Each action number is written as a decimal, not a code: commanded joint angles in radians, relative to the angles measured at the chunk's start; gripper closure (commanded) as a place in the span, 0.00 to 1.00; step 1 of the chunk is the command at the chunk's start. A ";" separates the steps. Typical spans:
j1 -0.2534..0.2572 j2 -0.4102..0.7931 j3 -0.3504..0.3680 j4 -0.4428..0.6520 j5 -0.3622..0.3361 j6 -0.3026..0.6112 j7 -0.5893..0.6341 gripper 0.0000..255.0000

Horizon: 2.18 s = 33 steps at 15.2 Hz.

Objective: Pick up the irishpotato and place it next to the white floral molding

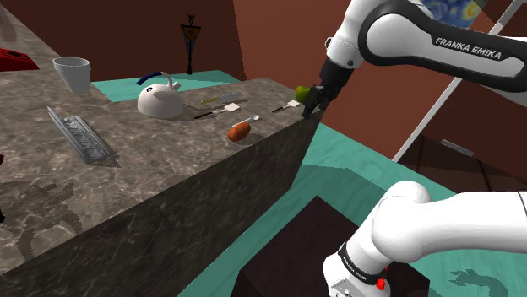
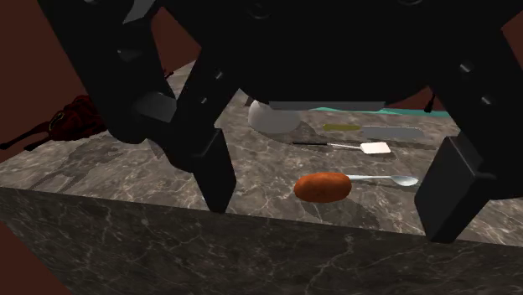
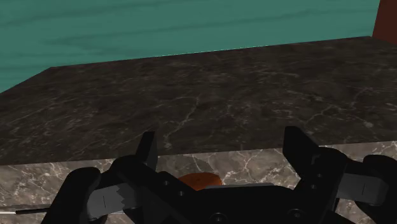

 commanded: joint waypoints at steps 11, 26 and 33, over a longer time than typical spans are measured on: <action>-0.042 0.349 -0.061 0.065 0.158 0.289 0.210 0.00; -0.075 0.898 -0.166 0.329 0.576 0.566 0.318 0.00; -0.125 1.106 -0.160 0.467 0.771 0.614 0.327 0.00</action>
